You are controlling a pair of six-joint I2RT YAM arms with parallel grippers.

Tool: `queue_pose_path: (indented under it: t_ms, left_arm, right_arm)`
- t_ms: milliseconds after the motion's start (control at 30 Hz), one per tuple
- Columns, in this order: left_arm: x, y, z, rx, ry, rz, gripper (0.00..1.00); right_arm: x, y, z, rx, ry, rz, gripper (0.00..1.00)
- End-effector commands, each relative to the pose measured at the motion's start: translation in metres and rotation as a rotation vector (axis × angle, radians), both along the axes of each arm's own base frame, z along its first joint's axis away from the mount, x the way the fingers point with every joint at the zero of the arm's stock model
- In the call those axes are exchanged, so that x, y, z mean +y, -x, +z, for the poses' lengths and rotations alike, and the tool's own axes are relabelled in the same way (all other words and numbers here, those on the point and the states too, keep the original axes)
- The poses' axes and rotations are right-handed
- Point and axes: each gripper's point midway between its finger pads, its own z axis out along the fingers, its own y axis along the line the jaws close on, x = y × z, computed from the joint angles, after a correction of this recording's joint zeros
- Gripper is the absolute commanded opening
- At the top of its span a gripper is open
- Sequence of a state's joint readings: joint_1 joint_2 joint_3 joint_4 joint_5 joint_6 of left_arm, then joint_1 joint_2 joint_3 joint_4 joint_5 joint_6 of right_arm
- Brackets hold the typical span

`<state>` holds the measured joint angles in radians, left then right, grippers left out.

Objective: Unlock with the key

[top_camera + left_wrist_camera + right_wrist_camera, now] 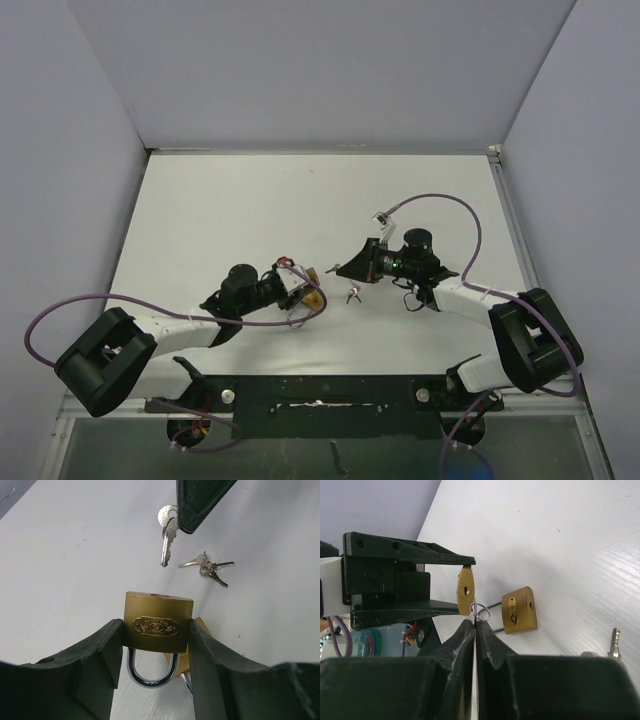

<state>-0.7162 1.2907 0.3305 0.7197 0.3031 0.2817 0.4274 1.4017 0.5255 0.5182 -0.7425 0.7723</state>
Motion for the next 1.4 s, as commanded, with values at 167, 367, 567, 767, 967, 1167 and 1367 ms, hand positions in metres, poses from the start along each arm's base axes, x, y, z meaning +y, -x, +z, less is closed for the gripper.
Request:
queue_pose_path:
  t_ms: [167,367,567,767,967,1167,1367]
  left_arm:
    - [-0.007,-0.010,0.057,-0.208,0.115,0.006,0.00]
    - [-0.006,-0.011,0.059,-0.219,0.119,0.016,0.00]
    - [-0.005,-0.011,0.059,-0.219,0.119,0.017,0.00]
    - [-0.006,-0.010,0.060,-0.218,0.121,0.011,0.00]
    - [-0.006,-0.009,0.060,-0.216,0.122,0.010,0.00]
    - [-0.006,-0.010,0.062,-0.224,0.123,0.013,0.00]
    - [-0.007,-0.010,0.064,-0.231,0.125,0.011,0.00]
  right_arm:
    - [0.014,-0.009,0.037,-0.075,-0.046,-0.028,0.00]
    - [0.018,-0.009,0.040,-0.064,-0.053,-0.044,0.00]
    - [0.021,-0.009,0.042,-0.064,-0.056,-0.047,0.00]
    - [0.025,-0.009,0.045,-0.073,-0.058,-0.038,0.00]
    - [0.029,-0.008,0.043,-0.067,-0.053,-0.029,0.00]
    - [0.030,-0.007,0.040,-0.062,-0.043,-0.029,0.00]
    - [0.030,-0.006,0.037,-0.057,-0.037,-0.026,0.00]
